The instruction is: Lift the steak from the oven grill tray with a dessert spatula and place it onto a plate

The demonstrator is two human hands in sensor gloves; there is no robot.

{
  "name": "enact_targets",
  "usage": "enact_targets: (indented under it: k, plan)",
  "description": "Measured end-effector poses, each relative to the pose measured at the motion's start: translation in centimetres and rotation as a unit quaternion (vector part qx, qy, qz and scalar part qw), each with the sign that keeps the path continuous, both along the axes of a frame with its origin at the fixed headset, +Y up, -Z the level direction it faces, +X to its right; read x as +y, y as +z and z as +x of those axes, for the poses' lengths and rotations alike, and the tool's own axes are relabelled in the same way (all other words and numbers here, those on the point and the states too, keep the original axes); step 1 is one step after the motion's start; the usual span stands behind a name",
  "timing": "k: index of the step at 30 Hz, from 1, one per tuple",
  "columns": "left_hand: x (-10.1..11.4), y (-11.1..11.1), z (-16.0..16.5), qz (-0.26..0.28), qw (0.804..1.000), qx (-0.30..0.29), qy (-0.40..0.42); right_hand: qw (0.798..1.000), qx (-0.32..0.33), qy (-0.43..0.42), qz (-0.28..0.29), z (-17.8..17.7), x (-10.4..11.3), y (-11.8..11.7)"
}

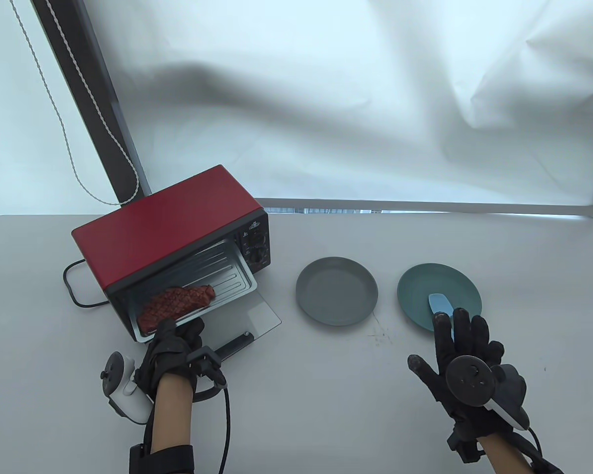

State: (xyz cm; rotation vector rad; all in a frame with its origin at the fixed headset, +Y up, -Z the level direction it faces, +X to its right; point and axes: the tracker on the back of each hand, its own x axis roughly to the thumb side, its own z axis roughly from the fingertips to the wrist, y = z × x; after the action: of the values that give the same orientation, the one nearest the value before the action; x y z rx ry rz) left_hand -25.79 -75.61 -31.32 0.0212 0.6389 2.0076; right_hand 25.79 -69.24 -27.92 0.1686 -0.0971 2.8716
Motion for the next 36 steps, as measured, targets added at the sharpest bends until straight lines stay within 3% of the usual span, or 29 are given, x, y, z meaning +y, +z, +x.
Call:
enact_targets:
  k: [19,36]
  plan:
    - [0.0,3.6,0.5,-0.008,1.000,-0.026,-0.005,1.000,0.001,0.000,-0.002,0.0,0.0,0.0]
    - [1.1,3.8,3.3,-0.002,0.995,-0.097,-0.015,1.000,-0.003,0.001,-0.007,0.0,0.0,-0.1]
